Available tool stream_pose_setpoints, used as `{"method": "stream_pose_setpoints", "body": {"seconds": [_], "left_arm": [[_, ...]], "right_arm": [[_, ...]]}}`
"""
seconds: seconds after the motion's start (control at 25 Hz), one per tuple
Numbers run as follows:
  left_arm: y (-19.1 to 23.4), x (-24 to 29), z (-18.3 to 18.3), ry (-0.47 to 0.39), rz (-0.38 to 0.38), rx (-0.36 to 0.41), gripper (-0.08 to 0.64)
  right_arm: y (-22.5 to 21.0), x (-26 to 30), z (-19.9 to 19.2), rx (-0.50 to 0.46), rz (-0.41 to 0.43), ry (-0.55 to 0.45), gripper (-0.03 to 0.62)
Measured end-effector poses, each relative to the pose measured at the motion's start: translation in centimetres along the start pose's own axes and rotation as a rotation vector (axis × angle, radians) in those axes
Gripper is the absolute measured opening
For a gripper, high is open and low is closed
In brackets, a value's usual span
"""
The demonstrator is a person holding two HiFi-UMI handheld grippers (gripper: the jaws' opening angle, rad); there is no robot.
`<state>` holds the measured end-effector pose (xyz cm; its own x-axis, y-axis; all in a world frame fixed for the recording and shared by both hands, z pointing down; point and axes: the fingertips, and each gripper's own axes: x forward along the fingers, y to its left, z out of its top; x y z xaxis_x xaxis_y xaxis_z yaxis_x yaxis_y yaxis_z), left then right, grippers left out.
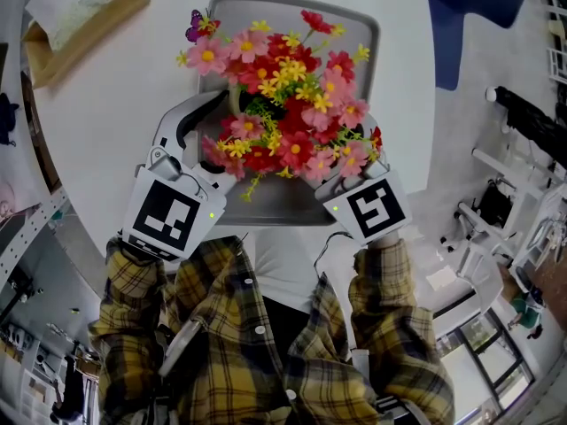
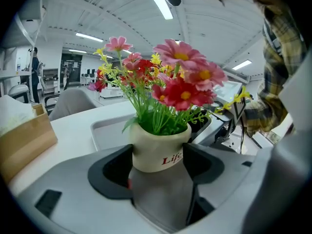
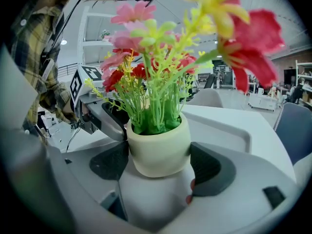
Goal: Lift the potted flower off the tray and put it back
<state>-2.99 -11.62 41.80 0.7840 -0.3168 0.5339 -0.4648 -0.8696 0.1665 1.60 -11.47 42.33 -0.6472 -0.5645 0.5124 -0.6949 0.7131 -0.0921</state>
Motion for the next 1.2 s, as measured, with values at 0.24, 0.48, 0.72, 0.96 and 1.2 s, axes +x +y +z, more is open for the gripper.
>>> {"method": "stream_pose_setpoints", "body": {"seconds": [0.24,0.48,0.72,0.96,1.2], "left_arm": [[0.0,-0.1,0.1,-0.008,0.005,0.008,0.321],[0.2,-0.3,-0.3,0.009,0.031,0.013,0.321],[0.2,-0.7,-0.3,0.004,0.037,0.003,0.321],[0.7,-1.7,-0.4,-0.007,0.052,-0.011,0.321],[0.5,-3.8,0.0,-0.034,0.057,-0.032,0.321]], "right_arm": [[0.1,-0.1,0.1,-0.001,-0.001,-0.005,0.382],[0.1,-0.2,-0.2,0.010,-0.012,0.013,0.382],[0.3,-0.7,-0.4,0.047,-0.021,0.008,0.382],[0.6,-1.3,-0.7,0.104,-0.050,0.003,0.381],[2.2,-2.3,0.1,0.149,-0.033,-0.003,0.379]]}}
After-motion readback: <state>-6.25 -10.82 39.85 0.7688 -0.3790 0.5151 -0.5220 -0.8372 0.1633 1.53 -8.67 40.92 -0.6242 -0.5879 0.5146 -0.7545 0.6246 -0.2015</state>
